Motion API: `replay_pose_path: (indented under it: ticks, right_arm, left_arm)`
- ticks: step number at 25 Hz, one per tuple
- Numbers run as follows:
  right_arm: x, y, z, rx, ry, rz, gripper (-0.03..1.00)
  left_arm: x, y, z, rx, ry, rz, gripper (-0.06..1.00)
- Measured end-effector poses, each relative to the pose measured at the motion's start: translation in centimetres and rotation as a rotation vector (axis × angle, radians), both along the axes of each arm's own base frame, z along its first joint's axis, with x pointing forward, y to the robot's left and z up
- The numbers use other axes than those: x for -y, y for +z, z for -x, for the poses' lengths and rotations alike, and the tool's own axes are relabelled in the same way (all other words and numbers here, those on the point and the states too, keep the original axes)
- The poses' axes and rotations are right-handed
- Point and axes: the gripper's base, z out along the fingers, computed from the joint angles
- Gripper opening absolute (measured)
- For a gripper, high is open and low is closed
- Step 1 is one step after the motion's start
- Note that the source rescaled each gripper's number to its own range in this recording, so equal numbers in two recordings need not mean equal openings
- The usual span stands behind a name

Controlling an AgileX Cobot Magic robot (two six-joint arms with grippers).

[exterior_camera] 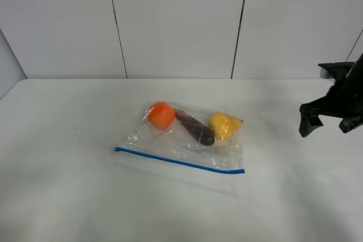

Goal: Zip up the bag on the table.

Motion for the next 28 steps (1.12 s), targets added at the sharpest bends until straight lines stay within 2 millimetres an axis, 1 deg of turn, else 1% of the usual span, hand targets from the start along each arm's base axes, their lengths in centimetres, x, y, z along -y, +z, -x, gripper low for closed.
replay_pose_path:
  ticks: [5,7,10,14,18,21,28]
  right_arm:
    - [-0.1,4.8,1.7,0.174,-0.001,0.011,1.00]
    - [-0.2,6.9,2.8,0.253,-0.001,0.015,1.00]
    - [-0.5,9.4,4.8,0.368,0.007,0.013,1.00]
    - [-0.8,10.6,8.1,0.462,0.011,0.014,1.00]
    - [-1.2,10.6,11.7,0.531,0.005,0.008,1.00]
    - [-1.4,11.1,14.7,0.612,0.004,0.010,1.00]
    - [-2.0,10.9,20.2,0.733,0.002,-0.005,1.00]
  left_arm:
    - [0.0,0.0,0.0,0.000,0.000,0.000,1.00]
    - [0.0,0.0,0.0,0.000,0.000,0.000,1.00]
    - [0.0,0.0,0.0,0.000,0.000,0.000,1.00]
    - [0.0,0.0,0.0,0.000,0.000,0.000,1.00]
    - [0.0,0.0,0.0,0.000,0.000,0.000,1.00]
    - [0.0,0.0,0.0,0.000,0.000,0.000,1.00]
    - [0.0,0.0,0.0,0.000,0.000,0.000,1.00]
